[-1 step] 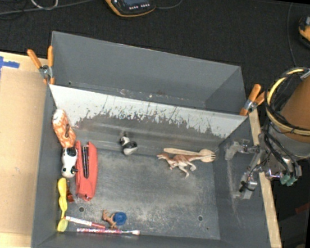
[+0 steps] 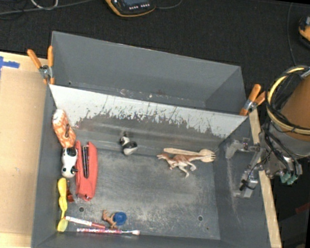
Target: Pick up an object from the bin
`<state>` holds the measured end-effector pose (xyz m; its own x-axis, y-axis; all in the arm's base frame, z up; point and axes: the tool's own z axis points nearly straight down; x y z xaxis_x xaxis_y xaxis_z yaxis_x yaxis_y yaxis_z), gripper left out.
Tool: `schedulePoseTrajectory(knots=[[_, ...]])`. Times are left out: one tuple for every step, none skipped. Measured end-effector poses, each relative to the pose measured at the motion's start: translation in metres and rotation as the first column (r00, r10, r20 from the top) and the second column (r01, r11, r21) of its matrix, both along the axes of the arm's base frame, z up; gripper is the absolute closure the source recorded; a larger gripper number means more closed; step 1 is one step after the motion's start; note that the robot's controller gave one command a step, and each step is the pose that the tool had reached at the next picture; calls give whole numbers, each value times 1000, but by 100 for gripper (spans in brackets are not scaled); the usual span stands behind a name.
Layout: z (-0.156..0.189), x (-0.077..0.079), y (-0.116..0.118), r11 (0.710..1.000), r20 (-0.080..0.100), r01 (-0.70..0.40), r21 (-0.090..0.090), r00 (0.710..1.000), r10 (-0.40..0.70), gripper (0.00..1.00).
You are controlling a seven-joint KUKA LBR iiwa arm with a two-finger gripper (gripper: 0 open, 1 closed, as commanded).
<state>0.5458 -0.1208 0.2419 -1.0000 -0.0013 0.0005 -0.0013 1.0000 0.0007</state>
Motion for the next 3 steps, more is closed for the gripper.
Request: schedulePoseTrajectory(knots=[[-63, 29, 5, 989, 3, 148, 0, 989, -148, 0], [-83, 74, 12, 997, 7, 81, 1, 997, -81, 0], [-89, 76, 47, 999, 0, 49, 3, 999, -49, 0]])
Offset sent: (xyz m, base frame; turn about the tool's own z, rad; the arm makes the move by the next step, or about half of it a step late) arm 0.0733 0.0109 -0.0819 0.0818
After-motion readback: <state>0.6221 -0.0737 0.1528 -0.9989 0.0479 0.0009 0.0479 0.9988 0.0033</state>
